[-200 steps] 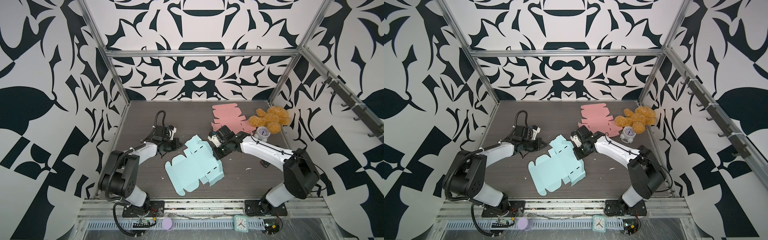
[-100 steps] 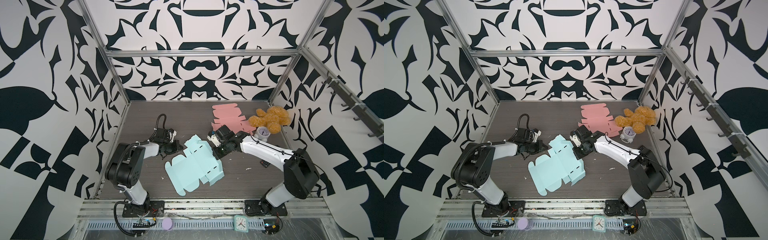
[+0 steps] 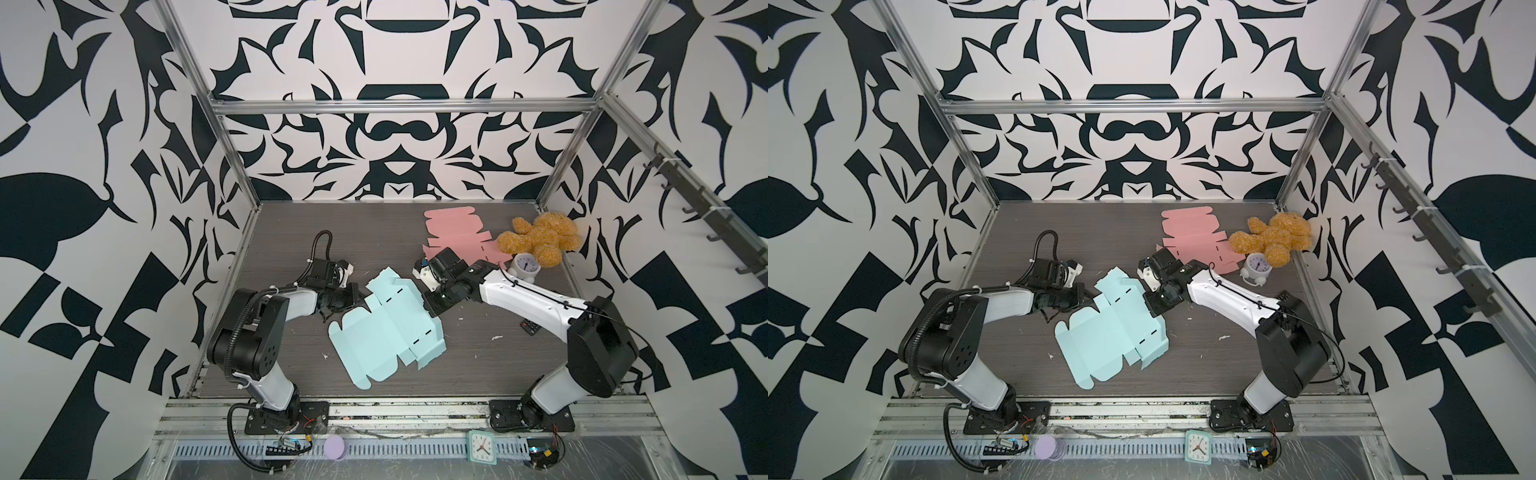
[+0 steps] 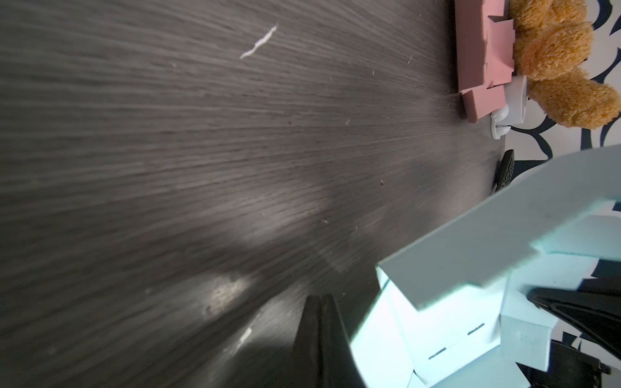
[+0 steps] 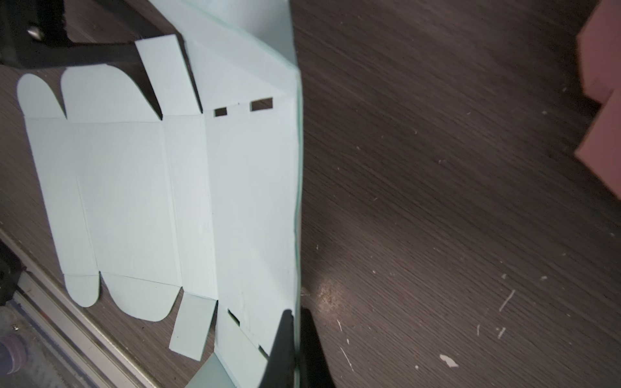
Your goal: Fold the paper box
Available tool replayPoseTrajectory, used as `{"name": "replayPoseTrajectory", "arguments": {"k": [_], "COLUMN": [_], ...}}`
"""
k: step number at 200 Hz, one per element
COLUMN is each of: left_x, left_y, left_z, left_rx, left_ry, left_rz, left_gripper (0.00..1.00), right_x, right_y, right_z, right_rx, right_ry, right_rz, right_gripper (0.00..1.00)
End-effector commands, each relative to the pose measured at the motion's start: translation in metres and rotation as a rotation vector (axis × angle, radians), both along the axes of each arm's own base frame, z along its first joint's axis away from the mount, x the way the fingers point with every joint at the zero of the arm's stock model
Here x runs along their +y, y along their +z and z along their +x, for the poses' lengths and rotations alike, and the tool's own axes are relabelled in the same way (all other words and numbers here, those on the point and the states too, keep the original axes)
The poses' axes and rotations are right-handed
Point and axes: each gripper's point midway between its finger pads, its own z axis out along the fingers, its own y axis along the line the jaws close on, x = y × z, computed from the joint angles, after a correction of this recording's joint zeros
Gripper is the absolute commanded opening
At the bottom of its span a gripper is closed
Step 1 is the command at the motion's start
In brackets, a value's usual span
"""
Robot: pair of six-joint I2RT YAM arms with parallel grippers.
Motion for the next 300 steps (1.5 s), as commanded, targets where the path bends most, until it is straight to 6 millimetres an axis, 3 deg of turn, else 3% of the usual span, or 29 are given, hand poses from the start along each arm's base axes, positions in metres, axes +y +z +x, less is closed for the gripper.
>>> {"name": "replayPoseTrajectory", "arguments": {"k": [1, 98, 152, 221, 256, 300], "left_x": [-0.005, -0.017, -0.039, -0.048, -0.05, -0.046], "left_y": [0.009, 0.021, 0.023, 0.028, 0.046, 0.079], "left_z": [-0.005, -0.028, -0.043, -0.045, -0.042, -0.033], "left_rx": [-0.023, -0.033, -0.036, -0.068, -0.127, -0.217], "left_ry": [-0.031, -0.09, -0.136, -0.147, -0.163, -0.149], "left_rz": [-0.018, -0.002, 0.001, -0.029, -0.047, -0.067], "left_gripper": [0.0, 0.0, 0.0, 0.0, 0.0, 0.0], "right_x": [0.004, 0.006, 0.009, -0.002, -0.007, -0.007], "right_y": [0.009, 0.011, 0.013, 0.018, 0.023, 0.047], "right_z": [0.006, 0.011, 0.01, 0.007, 0.004, 0.01], "right_rx": [-0.026, -0.026, -0.048, -0.158, -0.259, -0.446], "right_ry": [0.006, 0.012, 0.03, 0.088, 0.15, 0.192], "right_rz": [0.001, -0.02, -0.049, -0.223, -0.331, -0.376], "right_gripper": [0.0, 0.0, 0.0, 0.0, 0.0, 0.0]}}
